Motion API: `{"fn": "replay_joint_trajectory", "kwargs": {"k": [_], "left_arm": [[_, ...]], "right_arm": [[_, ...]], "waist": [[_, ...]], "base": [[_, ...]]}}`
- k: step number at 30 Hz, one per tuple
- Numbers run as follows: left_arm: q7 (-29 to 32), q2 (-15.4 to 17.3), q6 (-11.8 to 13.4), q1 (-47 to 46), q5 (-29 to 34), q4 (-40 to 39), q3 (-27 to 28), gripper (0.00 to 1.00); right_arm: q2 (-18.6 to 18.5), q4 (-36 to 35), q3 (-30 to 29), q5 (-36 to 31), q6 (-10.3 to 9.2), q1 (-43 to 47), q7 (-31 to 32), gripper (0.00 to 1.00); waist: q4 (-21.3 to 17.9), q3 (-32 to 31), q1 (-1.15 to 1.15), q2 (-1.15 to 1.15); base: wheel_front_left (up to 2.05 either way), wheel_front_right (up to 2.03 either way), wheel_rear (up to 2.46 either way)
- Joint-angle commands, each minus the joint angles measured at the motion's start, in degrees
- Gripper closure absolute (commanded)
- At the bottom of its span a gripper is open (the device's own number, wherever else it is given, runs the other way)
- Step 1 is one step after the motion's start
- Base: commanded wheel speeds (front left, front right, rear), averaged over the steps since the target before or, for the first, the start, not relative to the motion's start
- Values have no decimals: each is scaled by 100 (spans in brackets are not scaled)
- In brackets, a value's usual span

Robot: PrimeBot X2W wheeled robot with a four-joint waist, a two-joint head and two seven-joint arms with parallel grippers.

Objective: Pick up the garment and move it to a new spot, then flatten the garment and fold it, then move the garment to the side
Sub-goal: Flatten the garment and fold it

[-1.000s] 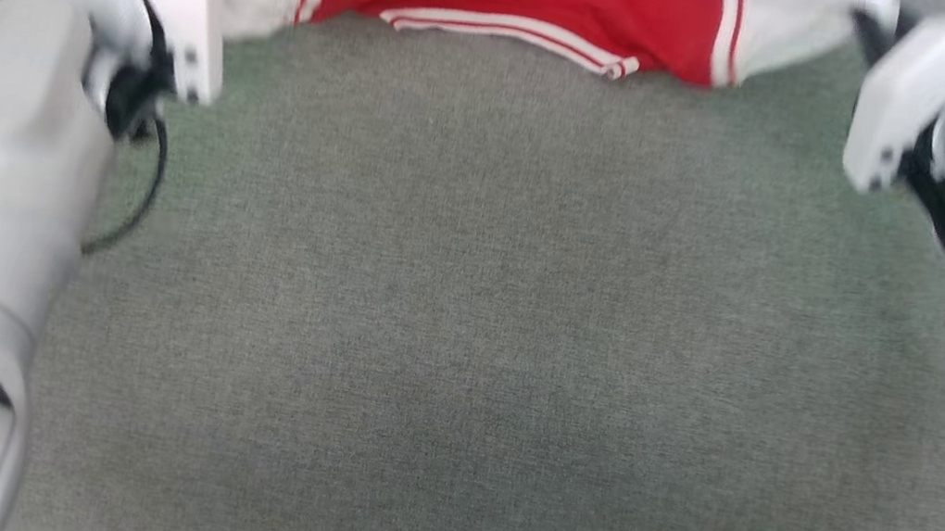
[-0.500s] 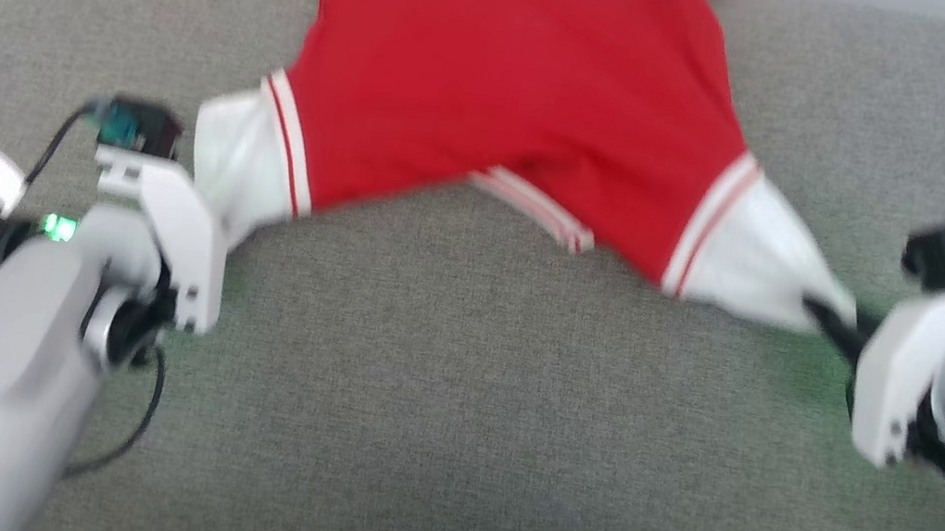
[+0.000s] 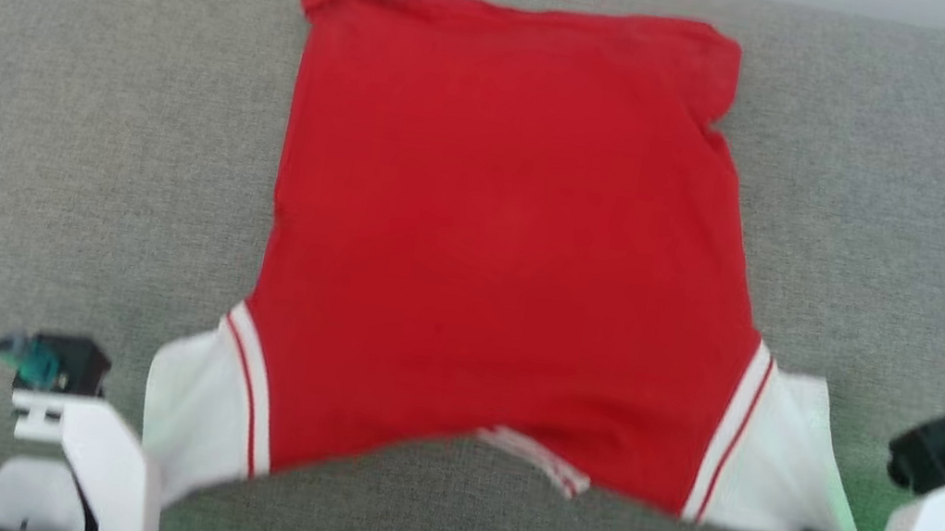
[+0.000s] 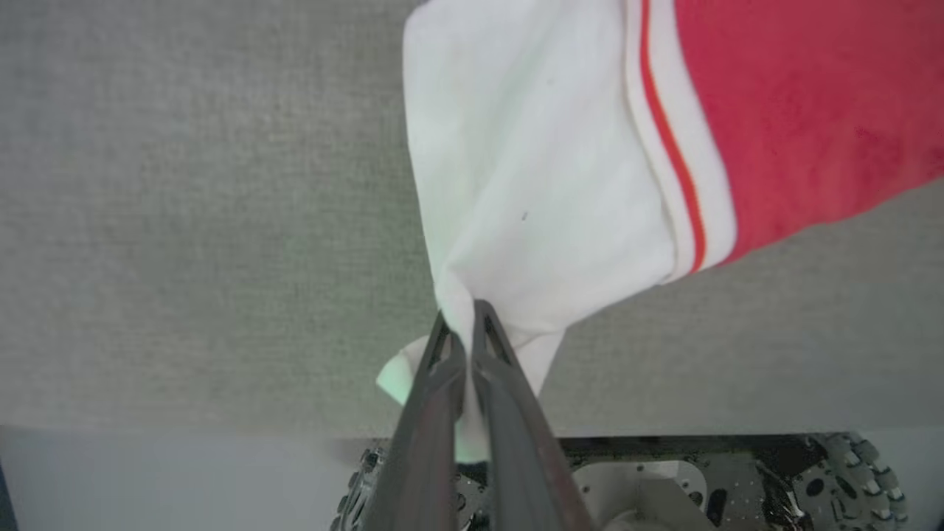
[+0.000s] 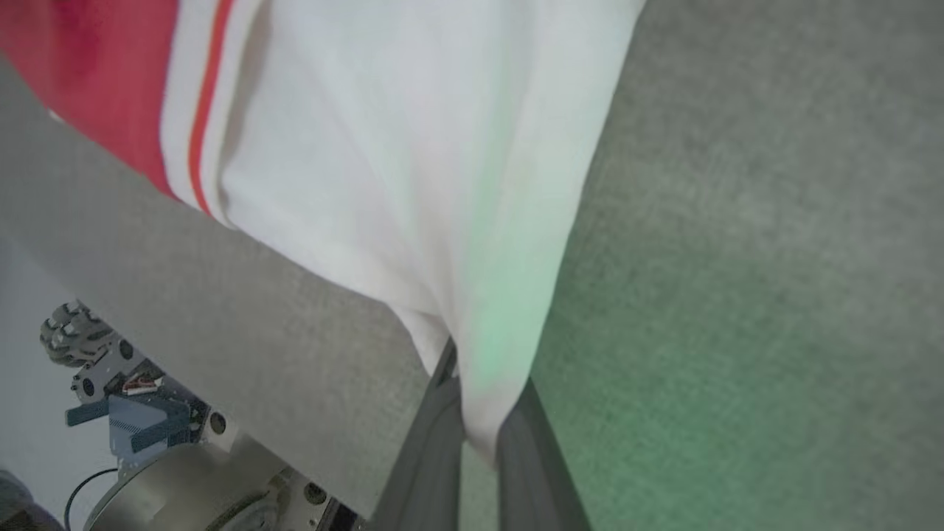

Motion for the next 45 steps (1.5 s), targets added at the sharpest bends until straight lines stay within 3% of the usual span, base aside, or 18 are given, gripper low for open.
{"fn": "replay_joint_trajectory", "kwargs": {"k": [1,4,8,9,10,11,20,25,33,40,45], "left_arm": [[34,26,58,87,-32,-49,20,100],[164,121,207,373,-8,-250,-9,100],[-29,26,139,340,-20,-318,-3,100],[-115,-18,110,279,-1,-303,3,100],[-207,-54,54,229,14,-298,7,100],[-298,-89,15,178,18,-275,14,100],[-917,-397,-366,-241,51,-89,-37,100],[-1103,-617,-572,-559,68,122,-197,100],[-1275,-949,-867,-1039,86,454,-446,100],[-1406,-1191,-1072,-1263,21,805,-626,100],[-1480,-1305,-1178,-1348,-15,1015,-698,100]], "right_arm": [[-22,-34,-25,-4,-1,148,85,100],[77,-243,-309,-110,-1,548,321,100],[380,-411,-596,-421,-1,860,408,100],[453,-459,-655,-529,-1,889,426,74],[530,-513,-727,-620,-1,892,409,41],[611,-556,-824,-718,-1,896,406,0],[1049,-1860,-1813,-1466,-1,455,390,0],[1271,-1926,-1885,-2037,-1,-738,-57,0],[1218,-92,-1509,-2241,-1,-2668,-565,0],[1135,1851,-1233,-2380,-1,-4024,-332,0],[1192,2822,-1108,-2465,-1,-4604,8,0]], "waist": [[5,7,0,0],[15,46,0,0],[41,130,0,0],[49,154,0,0],[57,184,0,0],[60,210,0,0],[214,500,0,0],[439,753,0,0],[998,1098,0,0],[1500,1365,0,0],[1702,1482,0,0]], "base": [[0,0,0],[0,0,0],[0,0,0],[0,0,0],[0,0,0],[0,0,0],[0,0,0],[0,0,0],[0,0,0],[0,0,0],[0,0,0]]}}
